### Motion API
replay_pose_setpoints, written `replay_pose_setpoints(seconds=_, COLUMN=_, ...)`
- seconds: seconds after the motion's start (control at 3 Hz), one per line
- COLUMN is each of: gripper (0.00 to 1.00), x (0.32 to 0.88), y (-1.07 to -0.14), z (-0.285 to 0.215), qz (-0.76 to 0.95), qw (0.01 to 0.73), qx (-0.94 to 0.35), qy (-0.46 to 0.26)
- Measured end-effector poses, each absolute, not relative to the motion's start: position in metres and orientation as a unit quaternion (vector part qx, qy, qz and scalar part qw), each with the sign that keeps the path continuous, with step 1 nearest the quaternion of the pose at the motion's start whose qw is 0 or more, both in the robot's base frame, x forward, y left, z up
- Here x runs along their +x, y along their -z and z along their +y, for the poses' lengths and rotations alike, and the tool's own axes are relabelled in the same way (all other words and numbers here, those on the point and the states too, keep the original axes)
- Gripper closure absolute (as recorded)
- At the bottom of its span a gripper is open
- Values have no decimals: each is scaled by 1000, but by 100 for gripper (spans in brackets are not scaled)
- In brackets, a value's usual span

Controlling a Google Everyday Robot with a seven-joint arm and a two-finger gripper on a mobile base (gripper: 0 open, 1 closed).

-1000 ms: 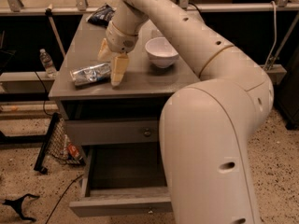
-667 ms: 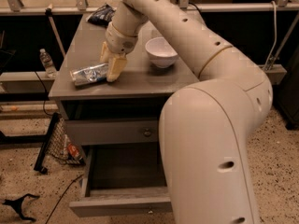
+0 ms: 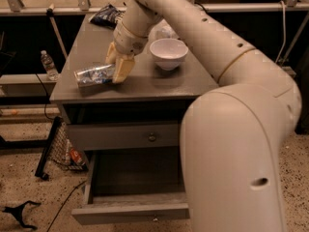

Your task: Place redbull can into middle drawer

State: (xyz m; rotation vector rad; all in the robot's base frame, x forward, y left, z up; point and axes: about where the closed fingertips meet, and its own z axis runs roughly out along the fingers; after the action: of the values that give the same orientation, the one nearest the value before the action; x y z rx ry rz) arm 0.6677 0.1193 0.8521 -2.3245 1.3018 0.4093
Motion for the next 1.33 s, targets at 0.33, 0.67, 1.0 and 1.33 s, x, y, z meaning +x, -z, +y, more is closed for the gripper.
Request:
replay_pose_setpoints(seconds=0.33, gripper=100, x=651, y=-874, z=106, qz=469, qw=235, qx=-840, qy=-135)
replay_pose_setpoints(seconds=0.67, gripper=100, x=630, y=-886, z=89, qz=482, qw=231, qx=-837, qy=-117)
replay_pose_setpoints(seconds=1.0, gripper=100, x=605, y=-884, z=75, qz=502, qw=216, qx=-830, qy=-114)
replay_pose_setpoints(seconds=1.33, gripper=100, x=575, y=-869, z=57, qz=531, qw=190, qx=-815, qy=-131)
